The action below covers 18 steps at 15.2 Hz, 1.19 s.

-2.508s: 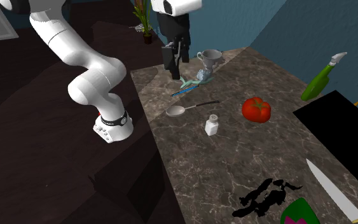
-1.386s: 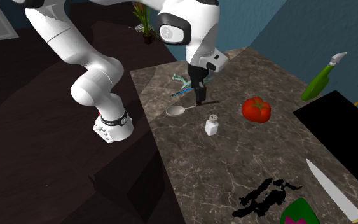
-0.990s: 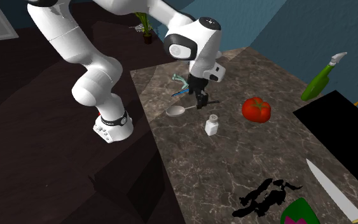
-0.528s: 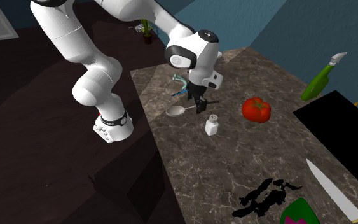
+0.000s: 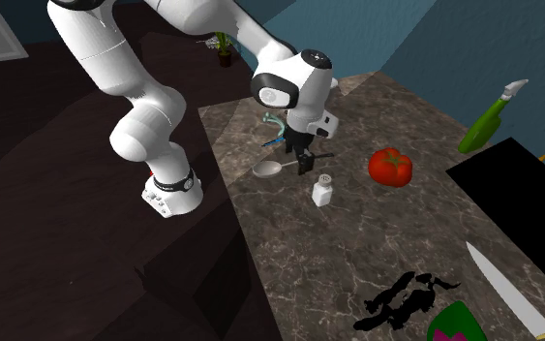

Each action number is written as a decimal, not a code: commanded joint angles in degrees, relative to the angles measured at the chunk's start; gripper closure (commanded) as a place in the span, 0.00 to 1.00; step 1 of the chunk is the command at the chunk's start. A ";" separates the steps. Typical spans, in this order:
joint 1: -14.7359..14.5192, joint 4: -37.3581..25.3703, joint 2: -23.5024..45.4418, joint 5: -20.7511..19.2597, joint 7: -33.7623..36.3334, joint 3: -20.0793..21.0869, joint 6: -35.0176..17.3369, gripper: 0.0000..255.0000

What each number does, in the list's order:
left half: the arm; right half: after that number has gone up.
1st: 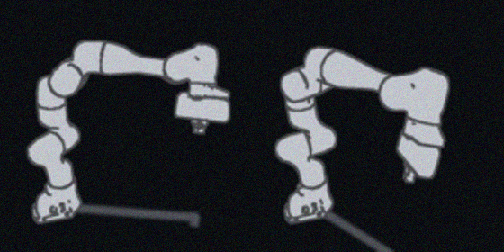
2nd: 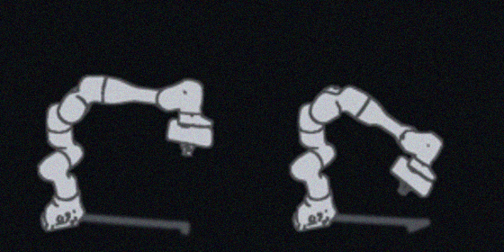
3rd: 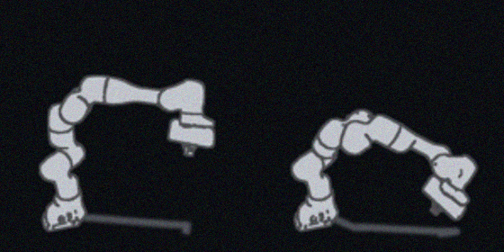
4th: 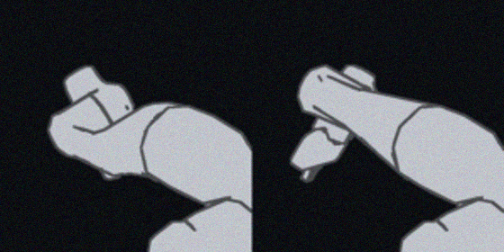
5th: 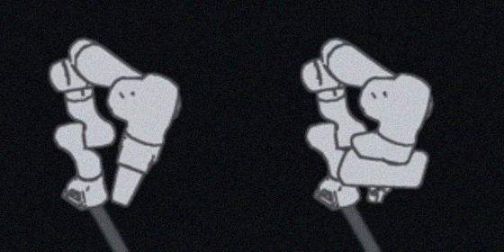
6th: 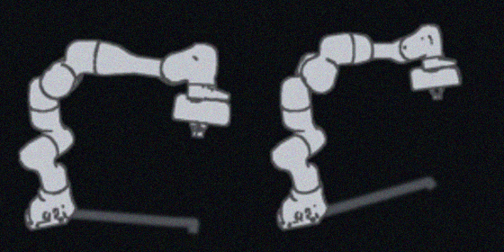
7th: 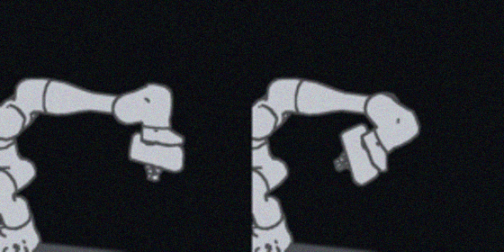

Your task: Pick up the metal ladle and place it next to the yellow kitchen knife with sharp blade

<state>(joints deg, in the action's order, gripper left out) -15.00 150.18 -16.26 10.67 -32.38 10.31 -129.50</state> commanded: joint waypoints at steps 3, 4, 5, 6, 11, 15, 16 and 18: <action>0.00 0.00 0.00 0.00 0.00 0.00 0.00 1.00; 0.00 0.00 0.00 0.00 0.00 0.00 0.00 1.00; 0.00 0.00 0.00 0.00 0.00 0.00 0.00 1.00; 0.00 0.00 0.00 0.00 0.00 0.00 0.00 1.00; 0.00 0.01 0.01 0.00 0.00 0.00 -0.01 1.00; 0.04 -1.42 -2.25 -0.17 0.23 -0.23 3.66 1.00; 0.05 -1.81 -2.77 -0.22 0.29 -0.29 4.57 1.00; 0.08 -2.63 -3.75 -0.31 0.41 -0.41 6.37 1.00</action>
<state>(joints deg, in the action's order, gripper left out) -14.90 148.06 -19.64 10.40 -32.12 9.89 -124.02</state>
